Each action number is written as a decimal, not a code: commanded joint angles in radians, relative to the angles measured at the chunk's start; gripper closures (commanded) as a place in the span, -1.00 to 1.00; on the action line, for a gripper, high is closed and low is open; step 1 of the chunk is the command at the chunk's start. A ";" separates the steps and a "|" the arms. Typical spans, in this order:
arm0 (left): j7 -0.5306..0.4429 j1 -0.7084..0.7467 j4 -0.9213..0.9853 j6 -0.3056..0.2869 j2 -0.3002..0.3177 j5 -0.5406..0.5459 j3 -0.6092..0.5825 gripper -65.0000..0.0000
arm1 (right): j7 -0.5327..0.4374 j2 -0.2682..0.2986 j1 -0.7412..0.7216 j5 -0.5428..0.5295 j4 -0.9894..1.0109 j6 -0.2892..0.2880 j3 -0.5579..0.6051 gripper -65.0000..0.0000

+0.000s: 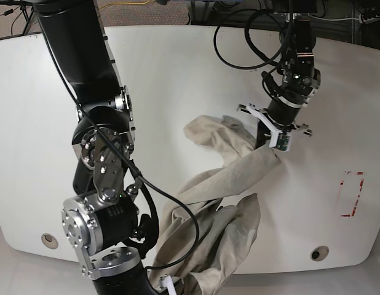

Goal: Layout the t-shirt on the table in an organized manner, then fold the t-shirt properly
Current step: 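Stretch the t-shirt between both grippers, pulling them apart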

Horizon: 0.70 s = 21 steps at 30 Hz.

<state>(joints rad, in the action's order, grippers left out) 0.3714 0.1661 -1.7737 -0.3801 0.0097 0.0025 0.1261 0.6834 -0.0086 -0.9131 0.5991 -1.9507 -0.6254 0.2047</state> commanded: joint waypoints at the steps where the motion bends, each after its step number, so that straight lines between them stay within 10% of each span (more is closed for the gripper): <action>1: 0.007 -0.020 -0.079 0.003 0.014 0.015 0.040 1.00 | -0.018 0.009 -0.041 0.006 0.024 0.020 -0.043 1.00; 21: 0.275 -0.333 -0.239 -0.086 0.146 0.017 0.297 1.00 | -0.020 0.014 -0.206 0.006 0.328 0.020 -0.238 1.00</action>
<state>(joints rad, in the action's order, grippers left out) 0.6586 -0.1230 -1.9953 -0.4477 0.1242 0.0120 0.4149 0.6849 0.0010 -1.0767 0.5991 -1.6386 -0.6254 -0.0200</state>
